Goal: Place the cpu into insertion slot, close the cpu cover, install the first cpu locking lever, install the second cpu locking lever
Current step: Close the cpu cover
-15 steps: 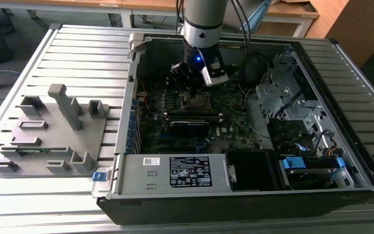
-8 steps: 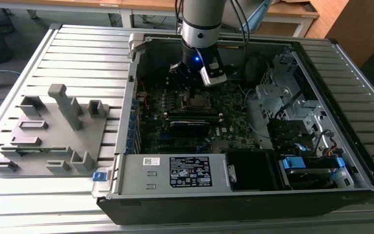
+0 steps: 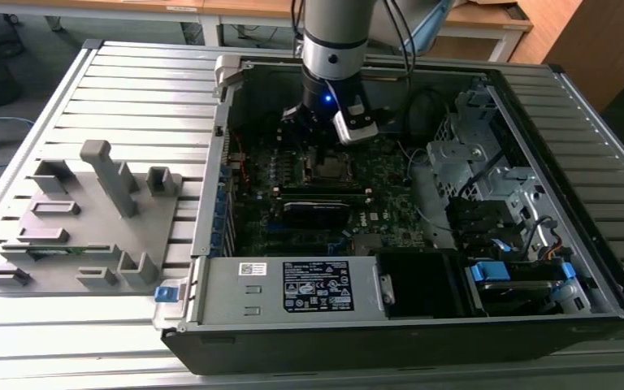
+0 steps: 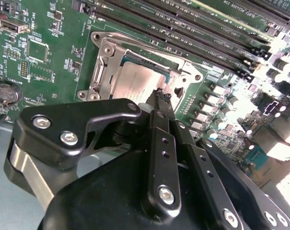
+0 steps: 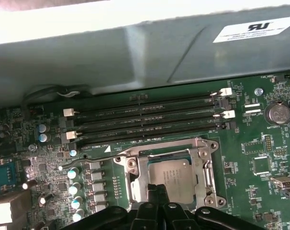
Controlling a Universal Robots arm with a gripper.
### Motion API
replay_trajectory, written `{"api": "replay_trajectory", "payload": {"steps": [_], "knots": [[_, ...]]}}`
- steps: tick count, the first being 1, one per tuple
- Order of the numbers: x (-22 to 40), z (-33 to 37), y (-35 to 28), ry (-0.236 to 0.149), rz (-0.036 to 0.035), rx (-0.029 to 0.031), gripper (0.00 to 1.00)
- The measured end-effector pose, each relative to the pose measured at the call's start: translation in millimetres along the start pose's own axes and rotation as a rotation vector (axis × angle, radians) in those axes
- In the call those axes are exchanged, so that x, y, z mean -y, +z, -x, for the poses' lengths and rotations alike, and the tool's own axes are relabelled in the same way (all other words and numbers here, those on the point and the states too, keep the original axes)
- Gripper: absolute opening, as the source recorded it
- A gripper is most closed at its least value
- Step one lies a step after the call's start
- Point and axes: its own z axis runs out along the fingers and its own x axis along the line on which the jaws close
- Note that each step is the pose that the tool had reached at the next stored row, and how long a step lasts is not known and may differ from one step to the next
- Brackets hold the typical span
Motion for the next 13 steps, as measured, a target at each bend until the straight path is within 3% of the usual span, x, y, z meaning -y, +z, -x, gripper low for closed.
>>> {"api": "replay_trajectory", "payload": {"steps": [7,13], "knots": [[1.2,-7.2,5.8,0.0,0.0016,0.0107,0.11],[1.5,-9.3,7.8,-0.001,0.0019,0.0124,0.11]]}}
